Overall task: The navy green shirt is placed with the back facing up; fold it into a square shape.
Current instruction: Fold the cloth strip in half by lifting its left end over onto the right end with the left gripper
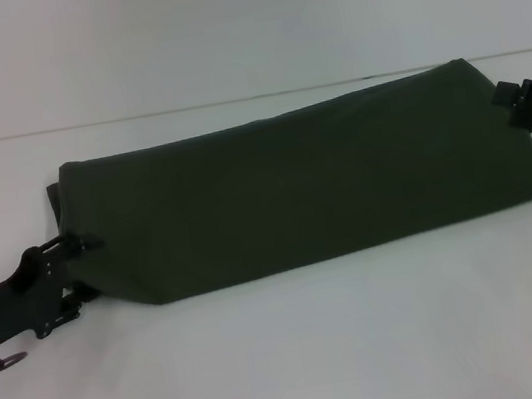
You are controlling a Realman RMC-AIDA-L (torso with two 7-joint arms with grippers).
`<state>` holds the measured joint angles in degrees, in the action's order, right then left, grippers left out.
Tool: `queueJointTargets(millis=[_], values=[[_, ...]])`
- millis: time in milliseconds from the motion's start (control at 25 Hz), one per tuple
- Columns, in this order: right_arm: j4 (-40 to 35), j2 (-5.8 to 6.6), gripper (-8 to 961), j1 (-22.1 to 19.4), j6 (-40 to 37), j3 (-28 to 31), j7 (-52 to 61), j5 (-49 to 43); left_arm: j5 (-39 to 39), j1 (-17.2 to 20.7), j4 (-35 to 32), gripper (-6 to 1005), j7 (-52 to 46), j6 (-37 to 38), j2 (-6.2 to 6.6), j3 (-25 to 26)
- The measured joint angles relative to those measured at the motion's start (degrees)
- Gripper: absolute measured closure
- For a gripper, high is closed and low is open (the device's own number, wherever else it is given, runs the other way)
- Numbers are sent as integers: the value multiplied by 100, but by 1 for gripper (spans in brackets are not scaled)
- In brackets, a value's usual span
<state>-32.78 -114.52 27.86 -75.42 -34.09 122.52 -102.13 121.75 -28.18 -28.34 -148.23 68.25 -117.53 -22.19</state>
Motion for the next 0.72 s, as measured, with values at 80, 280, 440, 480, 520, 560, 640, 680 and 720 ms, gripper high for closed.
queueJointTargets(millis=[80,280,440,480,520,560,640,680,720], values=[[0,0,271,0,-29,5,0,0,11,-1,-17,261,22,42,2,-20],[0,0,271,0,-73,16,0,0,19,28,-24,279,29,60,2,-38],[0,2,271,1,-75,17,0,0,107,41,-23,420,39,60,2,-40],[0,4,271,0,-76,17,0,0,126,41,-23,466,43,59,2,-40],[0,7,270,-1,-78,17,0,0,131,41,-23,512,46,59,2,-40],[0,9,270,-4,-79,17,0,0,134,40,-23,538,51,60,2,-40],[3,9,271,-9,-80,17,0,0,134,37,-25,591,54,63,2,-40],[3,9,272,-12,-80,17,0,0,135,37,-28,617,57,69,3,-40],[4,9,272,-14,-80,17,0,0,135,37,-28,644,69,83,2,-40]])
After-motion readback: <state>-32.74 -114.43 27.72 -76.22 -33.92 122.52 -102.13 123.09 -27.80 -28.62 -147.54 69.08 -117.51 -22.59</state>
